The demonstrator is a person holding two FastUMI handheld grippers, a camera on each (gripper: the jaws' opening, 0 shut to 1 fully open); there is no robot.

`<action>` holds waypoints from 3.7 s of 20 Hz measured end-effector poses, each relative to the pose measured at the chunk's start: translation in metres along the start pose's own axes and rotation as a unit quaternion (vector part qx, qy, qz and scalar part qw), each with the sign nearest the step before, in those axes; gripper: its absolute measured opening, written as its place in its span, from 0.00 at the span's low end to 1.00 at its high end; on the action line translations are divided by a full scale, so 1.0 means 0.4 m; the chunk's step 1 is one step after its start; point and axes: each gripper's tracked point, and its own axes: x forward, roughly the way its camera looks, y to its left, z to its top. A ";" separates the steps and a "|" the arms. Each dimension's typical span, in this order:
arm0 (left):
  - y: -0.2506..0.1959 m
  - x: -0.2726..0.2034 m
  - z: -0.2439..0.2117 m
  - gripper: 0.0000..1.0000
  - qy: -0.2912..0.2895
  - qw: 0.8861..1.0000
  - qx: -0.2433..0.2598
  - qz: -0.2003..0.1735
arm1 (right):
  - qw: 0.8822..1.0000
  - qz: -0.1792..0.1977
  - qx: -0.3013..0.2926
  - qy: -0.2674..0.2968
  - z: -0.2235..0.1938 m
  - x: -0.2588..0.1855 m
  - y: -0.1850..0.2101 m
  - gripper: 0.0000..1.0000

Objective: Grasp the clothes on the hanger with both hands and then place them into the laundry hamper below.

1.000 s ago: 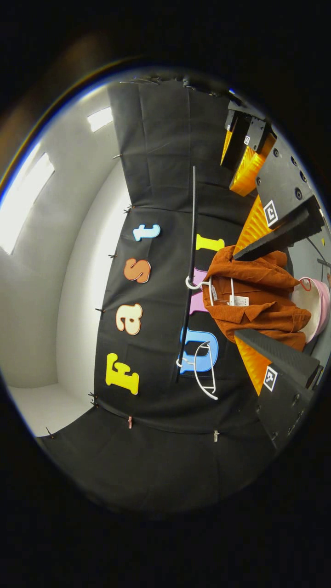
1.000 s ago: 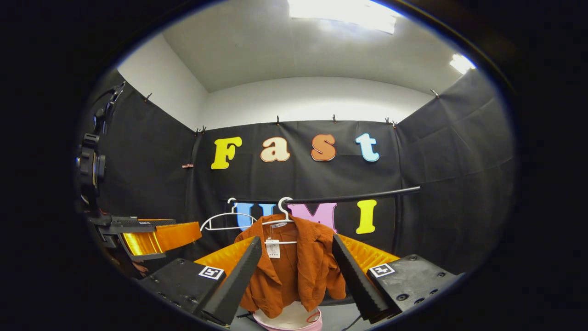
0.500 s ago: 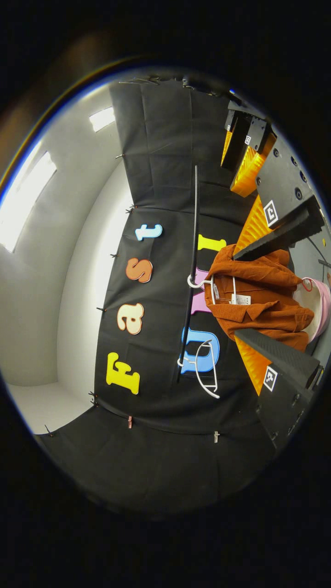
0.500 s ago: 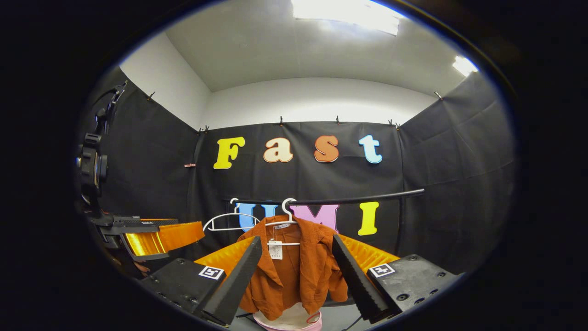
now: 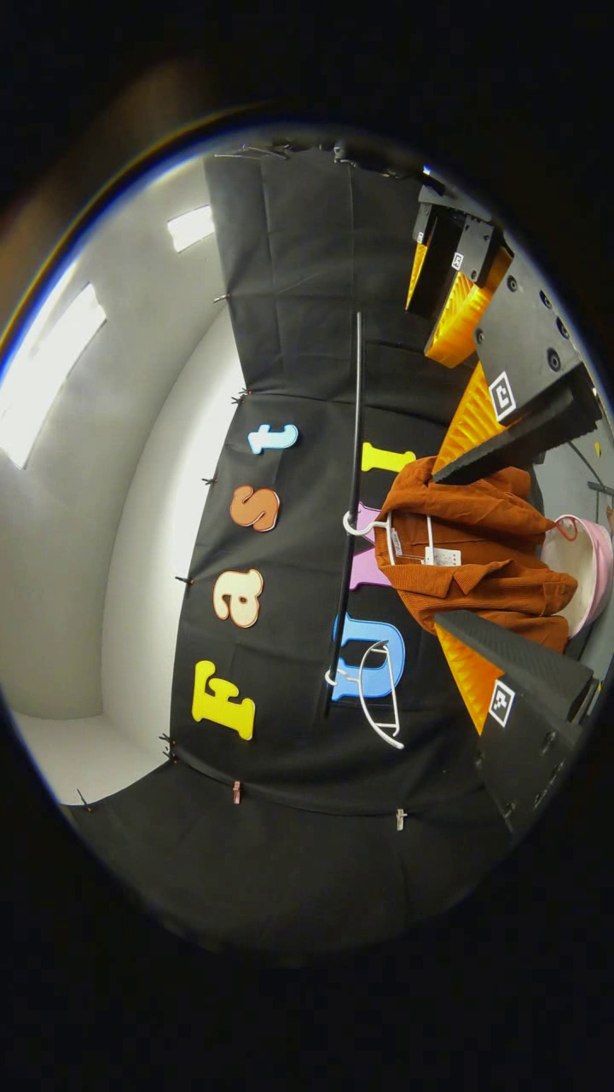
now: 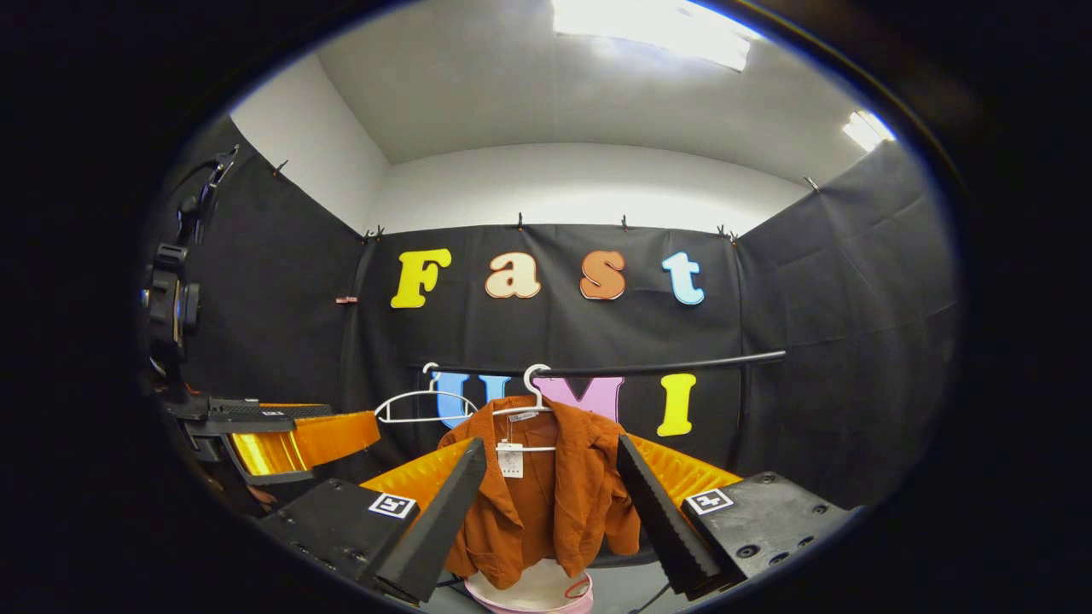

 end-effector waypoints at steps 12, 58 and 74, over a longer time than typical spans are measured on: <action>0.047 0.006 -0.049 0.94 0.016 1.000 -0.004 -0.021 | 0.999 -0.036 -0.017 0.015 -0.051 0.007 0.025 0.98; 0.221 0.819 -0.558 0.93 0.108 0.971 -0.061 0.203 | 0.982 0.066 0.059 0.167 -0.719 0.848 -0.105 0.98; 0.311 0.814 -0.530 0.11 0.122 0.969 -0.032 0.210 | 0.984 0.079 0.088 0.132 -0.675 0.928 -0.234 0.17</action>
